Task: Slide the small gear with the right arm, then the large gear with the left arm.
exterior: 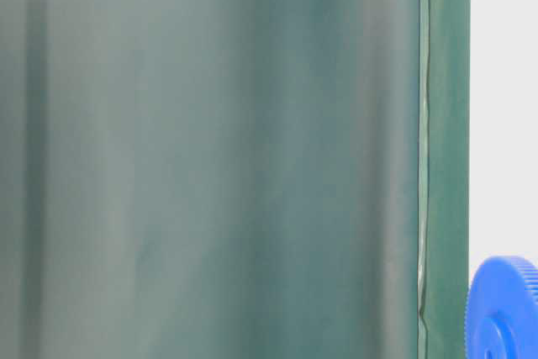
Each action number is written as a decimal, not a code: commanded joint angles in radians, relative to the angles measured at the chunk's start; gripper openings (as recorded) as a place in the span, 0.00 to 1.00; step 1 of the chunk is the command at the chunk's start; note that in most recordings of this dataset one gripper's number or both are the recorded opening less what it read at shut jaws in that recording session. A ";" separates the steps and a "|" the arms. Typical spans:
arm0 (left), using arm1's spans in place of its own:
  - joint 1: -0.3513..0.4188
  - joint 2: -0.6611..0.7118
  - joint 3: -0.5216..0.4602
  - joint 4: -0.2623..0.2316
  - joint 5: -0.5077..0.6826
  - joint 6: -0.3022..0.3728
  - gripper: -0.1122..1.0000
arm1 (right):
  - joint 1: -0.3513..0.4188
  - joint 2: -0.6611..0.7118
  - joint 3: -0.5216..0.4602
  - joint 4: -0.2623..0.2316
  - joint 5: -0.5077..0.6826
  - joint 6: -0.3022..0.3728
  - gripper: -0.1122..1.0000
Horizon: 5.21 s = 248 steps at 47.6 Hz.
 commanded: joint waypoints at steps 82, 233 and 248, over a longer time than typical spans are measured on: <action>0.077 0.011 0.064 -0.023 0.120 0.049 0.10 | -0.252 0.278 -0.031 -0.048 0.753 0.408 0.55; 0.077 0.012 0.063 -0.023 0.170 0.048 0.10 | -0.143 1.256 -0.744 -0.308 0.595 0.522 0.55; 0.075 0.012 0.063 -0.023 0.181 0.048 0.10 | -0.123 1.373 -0.937 -0.308 0.666 0.459 0.55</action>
